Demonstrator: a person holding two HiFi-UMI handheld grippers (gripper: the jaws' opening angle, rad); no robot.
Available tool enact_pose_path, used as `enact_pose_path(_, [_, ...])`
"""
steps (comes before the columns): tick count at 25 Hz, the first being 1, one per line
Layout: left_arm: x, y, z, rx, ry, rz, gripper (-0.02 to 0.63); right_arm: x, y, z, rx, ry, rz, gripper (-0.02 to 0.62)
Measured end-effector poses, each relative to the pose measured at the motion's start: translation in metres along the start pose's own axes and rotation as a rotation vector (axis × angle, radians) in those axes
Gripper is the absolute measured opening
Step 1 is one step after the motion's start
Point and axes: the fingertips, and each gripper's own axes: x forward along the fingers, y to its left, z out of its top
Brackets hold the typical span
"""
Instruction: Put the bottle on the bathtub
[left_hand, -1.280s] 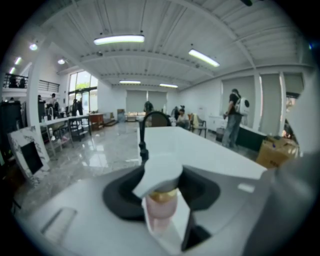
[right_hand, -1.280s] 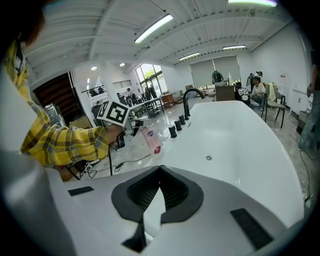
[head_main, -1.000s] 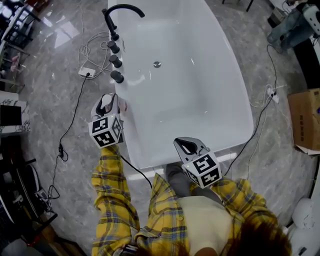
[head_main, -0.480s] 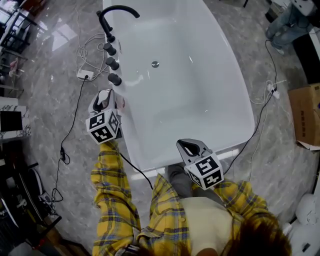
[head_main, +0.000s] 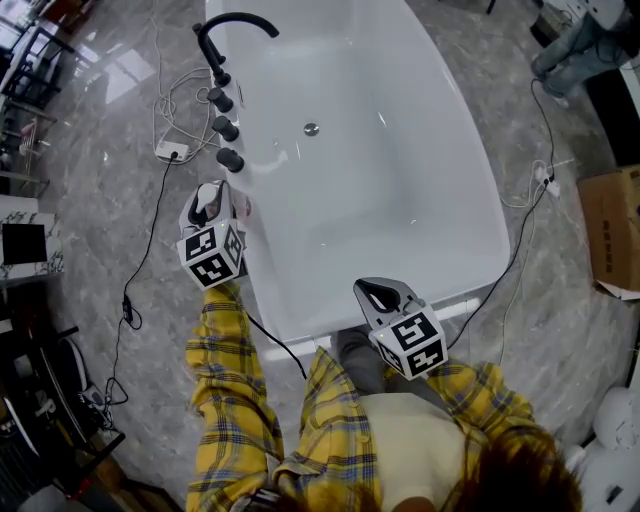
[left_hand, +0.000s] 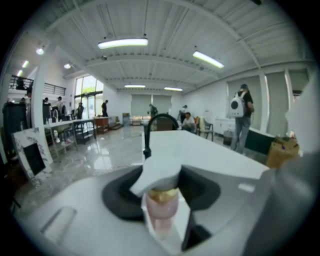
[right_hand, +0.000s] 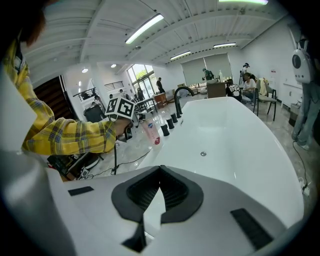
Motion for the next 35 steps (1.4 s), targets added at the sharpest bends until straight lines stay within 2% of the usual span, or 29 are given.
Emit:
enact_pose_path(2, [0.002,0.0,0.0,0.01,0.005,0.007,0.19,0.0,-0.001,0.001,0.002,-0.005,-0.003,0.014])
enact_pose_path(9, [0.004,0.0,0.0,0.005,0.013,0.033,0.253,-0.014,-0.002,-0.001,0.027,-0.029,-0.013,0.014])
enact_pose_path(15, [-0.005,0.003,0.001,-0.004,0.013,0.087,0.267,-0.031,-0.012,-0.002,0.03,-0.061,-0.028,0.014])
enact_pose_path(22, [-0.026,-0.001,0.004,-0.022,0.003,0.104,0.278,-0.047,-0.015,-0.001,0.027,-0.078,-0.02,0.014])
enact_pose_path(31, [-0.047,0.005,0.0,-0.049,-0.009,0.174,0.284,-0.067,-0.018,-0.012,0.011,-0.081,-0.016,0.014])
enact_pose_path(35, [-0.061,0.001,-0.006,-0.062,-0.005,0.182,0.284,-0.075,-0.02,-0.017,0.016,-0.084,-0.015,0.014])
